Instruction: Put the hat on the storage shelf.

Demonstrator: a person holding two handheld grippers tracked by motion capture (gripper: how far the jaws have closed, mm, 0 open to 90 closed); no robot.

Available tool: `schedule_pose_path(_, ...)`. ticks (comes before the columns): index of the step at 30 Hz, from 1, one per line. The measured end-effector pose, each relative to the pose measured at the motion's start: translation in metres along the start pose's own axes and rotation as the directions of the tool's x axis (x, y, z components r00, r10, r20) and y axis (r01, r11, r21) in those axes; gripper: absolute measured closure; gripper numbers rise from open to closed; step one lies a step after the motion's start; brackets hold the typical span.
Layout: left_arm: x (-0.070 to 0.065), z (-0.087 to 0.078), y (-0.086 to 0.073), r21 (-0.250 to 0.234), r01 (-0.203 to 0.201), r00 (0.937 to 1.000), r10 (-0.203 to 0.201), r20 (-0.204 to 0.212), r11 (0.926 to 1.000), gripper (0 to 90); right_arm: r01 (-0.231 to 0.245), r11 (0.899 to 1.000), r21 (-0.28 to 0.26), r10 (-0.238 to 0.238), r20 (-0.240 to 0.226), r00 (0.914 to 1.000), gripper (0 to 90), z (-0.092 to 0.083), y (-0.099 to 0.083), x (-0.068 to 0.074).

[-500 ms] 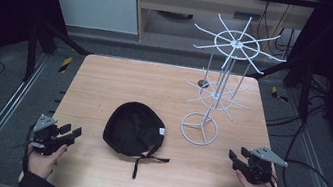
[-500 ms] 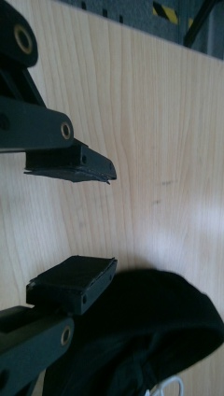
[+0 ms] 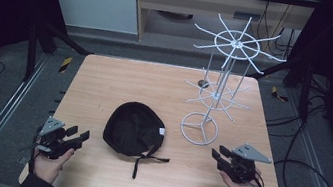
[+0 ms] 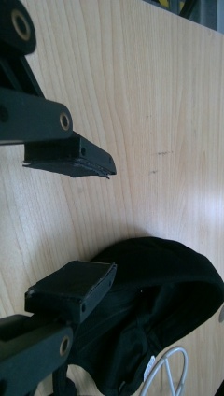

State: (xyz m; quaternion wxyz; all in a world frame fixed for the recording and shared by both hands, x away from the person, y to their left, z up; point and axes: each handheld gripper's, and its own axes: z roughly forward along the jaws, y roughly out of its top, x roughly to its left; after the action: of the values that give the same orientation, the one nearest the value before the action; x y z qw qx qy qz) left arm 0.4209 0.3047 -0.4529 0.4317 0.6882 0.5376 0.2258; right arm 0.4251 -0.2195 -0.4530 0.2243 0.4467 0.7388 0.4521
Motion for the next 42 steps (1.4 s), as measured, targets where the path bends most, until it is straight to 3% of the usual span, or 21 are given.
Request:
schedule_pose_path(5, -0.010, 0.002, 0.001, -0.001, -0.022, 0.9997, 0.022, 0.006, 0.9998, 48.6, 0.057, 0.998, -0.006, -0.057, -0.062, 0.9964, 64.1, 0.017, 0.013, 0.023)
schedule_pose_path(9, -0.016, 0.003, 0.002, 0.000, -0.033, 0.9994, 0.033, 0.006, 0.9995, 49.2, 0.064, 0.998, -0.005, -0.064, -0.092, 0.9937, 63.2, 0.026, 0.018, 0.032)
schedule_pose_path(15, -0.022, 0.004, 0.005, -0.012, -0.044, 0.9989, 0.044, 0.013, 0.9990, 52.2, 0.100, 0.995, 0.007, -0.098, -0.143, 0.9848, 61.2, 0.052, 0.030, 0.061)
schedule_pose_path(22, -0.028, 0.008, 0.007, -0.014, -0.052, 0.9986, 0.052, 0.007, 0.9986, 53.3, 0.115, 0.993, 0.002, -0.113, -0.162, 0.9802, 59.6, 0.074, 0.043, 0.079)
schedule_pose_path(27, -0.035, 0.018, 0.007, -0.001, -0.076, 0.9971, 0.076, 0.007, 0.9971, 50.8, 0.136, 0.990, 0.033, -0.129, -0.159, 0.9788, 59.9, 0.101, 0.052, 0.089)
schedule_pose_path(29, -0.037, 0.020, 0.007, 0.005, -0.088, 0.9961, 0.088, 0.004, 0.9961, 50.4, 0.143, 0.989, 0.033, -0.136, -0.159, 0.9779, 59.8, 0.104, 0.053, 0.090)
schedule_pose_path(34, -0.039, 0.032, 0.005, 0.034, -0.113, 0.9936, 0.113, -0.001, 0.9930, 49.2, 0.129, 0.990, 0.051, -0.121, -0.138, 0.9831, 59.6, 0.123, 0.056, 0.096)
schedule_pose_path(42, -0.037, 0.045, 0.004, 0.066, -0.117, 0.9931, 0.117, -0.003, 0.9910, 52.7, 0.123, 0.989, 0.086, -0.116, -0.092, 0.9891, 57.6, 0.153, 0.057, 0.100)
